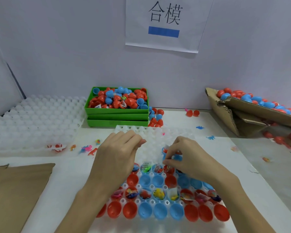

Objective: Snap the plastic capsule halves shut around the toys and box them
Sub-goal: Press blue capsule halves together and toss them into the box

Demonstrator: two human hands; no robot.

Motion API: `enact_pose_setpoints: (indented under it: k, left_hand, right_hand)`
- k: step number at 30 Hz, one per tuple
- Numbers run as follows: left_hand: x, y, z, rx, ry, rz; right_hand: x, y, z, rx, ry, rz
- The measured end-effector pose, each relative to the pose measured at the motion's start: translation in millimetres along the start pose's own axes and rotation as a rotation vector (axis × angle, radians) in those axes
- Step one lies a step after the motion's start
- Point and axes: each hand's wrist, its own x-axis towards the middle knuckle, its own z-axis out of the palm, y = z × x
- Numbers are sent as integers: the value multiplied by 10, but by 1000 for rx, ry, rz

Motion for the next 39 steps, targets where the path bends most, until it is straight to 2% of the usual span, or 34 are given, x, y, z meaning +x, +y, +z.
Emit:
enact_pose_setpoints:
  k: [3, 6, 9, 11, 16, 21, 26, 31, 39]
  left_hand:
    - [-5, -16, -7, -35, -50, 13]
    - [-28, -14, 23, -45, -144, -109]
    - [-8, 34, 17, -283, -244, -378]
    - [0, 49, 6, -509, -259, -471]
    - [23, 60, -14, -690, -143, -467]
    - [39, 38, -39, -815, -97, -453]
    - [55, 84, -57, -783, 12, -374]
    - [40, 107, -69, -673, 121, -315]
    - [20, 91, -24, -703, 143, -338]
  right_hand:
    - [12, -24, -26, 25, 86, -11]
    - [1, -94, -62, 117, 192, -59]
    - [-45, -198, -115, 287, 182, -138]
    - [-72, -253, -150, 347, 140, -171]
    - [-126, -309, -187, 494, 103, -233]
    - [-127, -357, -174, 694, 194, -218]
    - [-115, -462, -80, 859, 300, -166]
    - [-127, -567, 22, 872, 367, -217]
    - [-139, -661, 169, 891, 506, -246]
